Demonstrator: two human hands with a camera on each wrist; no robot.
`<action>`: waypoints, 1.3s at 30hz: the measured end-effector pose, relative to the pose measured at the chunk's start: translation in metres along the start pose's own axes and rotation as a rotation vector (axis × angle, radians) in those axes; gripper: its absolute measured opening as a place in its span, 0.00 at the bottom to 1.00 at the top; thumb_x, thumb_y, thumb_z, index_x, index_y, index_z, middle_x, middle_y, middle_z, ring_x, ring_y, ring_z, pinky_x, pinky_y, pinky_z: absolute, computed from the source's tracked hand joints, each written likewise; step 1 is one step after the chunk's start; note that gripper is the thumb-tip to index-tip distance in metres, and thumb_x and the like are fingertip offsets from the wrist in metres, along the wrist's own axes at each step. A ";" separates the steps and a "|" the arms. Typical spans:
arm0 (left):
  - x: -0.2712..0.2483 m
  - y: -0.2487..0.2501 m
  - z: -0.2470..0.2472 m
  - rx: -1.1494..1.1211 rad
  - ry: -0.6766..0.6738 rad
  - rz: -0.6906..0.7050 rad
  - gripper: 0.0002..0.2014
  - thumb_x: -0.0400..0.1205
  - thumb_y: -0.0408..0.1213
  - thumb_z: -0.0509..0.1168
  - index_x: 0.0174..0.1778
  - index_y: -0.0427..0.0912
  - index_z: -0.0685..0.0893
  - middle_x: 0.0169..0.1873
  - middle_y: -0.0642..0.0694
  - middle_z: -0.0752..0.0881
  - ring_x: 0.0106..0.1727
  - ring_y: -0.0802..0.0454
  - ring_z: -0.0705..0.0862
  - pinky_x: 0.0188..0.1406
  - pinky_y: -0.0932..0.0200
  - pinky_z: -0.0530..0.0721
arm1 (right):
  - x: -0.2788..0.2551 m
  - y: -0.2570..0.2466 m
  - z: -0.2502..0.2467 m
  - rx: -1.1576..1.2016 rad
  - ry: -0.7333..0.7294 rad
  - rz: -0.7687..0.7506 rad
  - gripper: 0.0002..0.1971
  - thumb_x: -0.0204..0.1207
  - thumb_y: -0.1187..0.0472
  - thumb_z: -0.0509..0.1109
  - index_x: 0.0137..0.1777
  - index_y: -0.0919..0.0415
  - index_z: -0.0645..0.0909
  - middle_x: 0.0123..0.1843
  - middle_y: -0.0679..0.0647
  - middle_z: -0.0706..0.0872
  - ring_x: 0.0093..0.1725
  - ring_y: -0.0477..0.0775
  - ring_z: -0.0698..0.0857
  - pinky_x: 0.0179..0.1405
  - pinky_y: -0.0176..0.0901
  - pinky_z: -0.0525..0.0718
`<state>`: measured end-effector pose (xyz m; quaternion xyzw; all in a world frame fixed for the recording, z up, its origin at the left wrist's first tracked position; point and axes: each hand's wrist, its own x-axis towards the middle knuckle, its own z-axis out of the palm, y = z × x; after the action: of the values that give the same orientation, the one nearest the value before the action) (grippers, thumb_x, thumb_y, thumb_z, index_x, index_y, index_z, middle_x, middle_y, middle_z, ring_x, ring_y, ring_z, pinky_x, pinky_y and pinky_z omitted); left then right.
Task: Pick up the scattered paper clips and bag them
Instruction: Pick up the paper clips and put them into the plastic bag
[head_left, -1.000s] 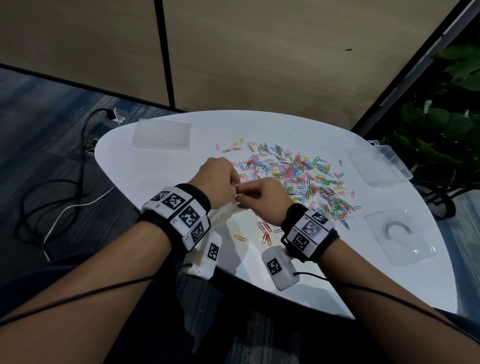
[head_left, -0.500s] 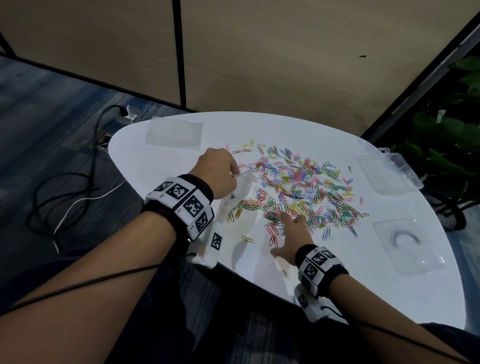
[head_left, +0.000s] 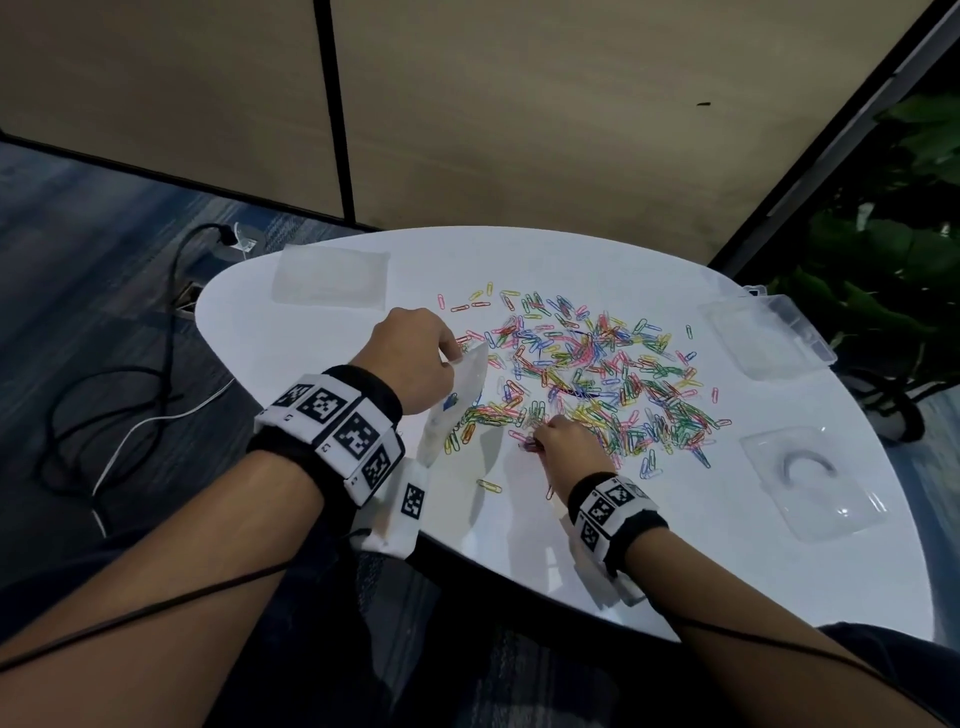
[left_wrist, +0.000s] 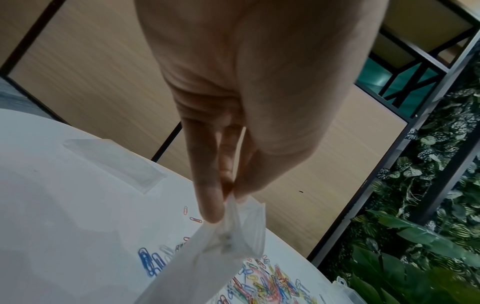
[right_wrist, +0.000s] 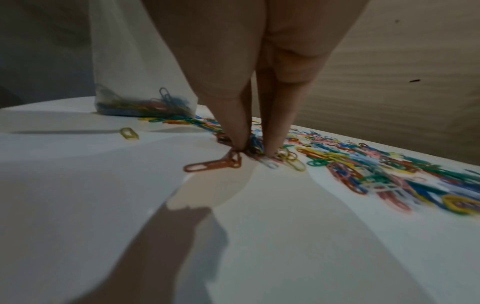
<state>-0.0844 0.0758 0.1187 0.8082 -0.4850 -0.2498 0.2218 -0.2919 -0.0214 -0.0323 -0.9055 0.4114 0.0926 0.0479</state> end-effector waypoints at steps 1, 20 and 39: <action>-0.001 0.000 0.000 0.002 -0.003 0.002 0.13 0.78 0.30 0.65 0.51 0.45 0.92 0.50 0.41 0.90 0.49 0.43 0.89 0.53 0.54 0.88 | 0.000 0.004 -0.001 0.013 0.010 0.011 0.11 0.77 0.72 0.66 0.57 0.63 0.84 0.53 0.59 0.83 0.51 0.60 0.84 0.47 0.46 0.83; 0.001 0.011 0.007 -0.009 -0.064 0.002 0.12 0.79 0.30 0.66 0.54 0.44 0.91 0.53 0.38 0.90 0.51 0.41 0.90 0.55 0.53 0.89 | 0.004 -0.011 -0.115 2.119 -0.052 0.360 0.21 0.65 0.73 0.77 0.59 0.78 0.82 0.57 0.67 0.89 0.55 0.57 0.91 0.47 0.36 0.88; -0.005 0.018 0.012 -0.060 -0.101 0.044 0.13 0.80 0.26 0.65 0.54 0.38 0.92 0.51 0.40 0.91 0.43 0.45 0.93 0.54 0.50 0.91 | -0.007 -0.068 -0.092 0.812 0.168 0.087 0.13 0.75 0.71 0.67 0.51 0.60 0.92 0.48 0.54 0.92 0.34 0.37 0.81 0.35 0.15 0.70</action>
<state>-0.1059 0.0710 0.1205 0.7768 -0.5054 -0.2998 0.2264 -0.2333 0.0130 0.0600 -0.7993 0.4547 -0.1492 0.3634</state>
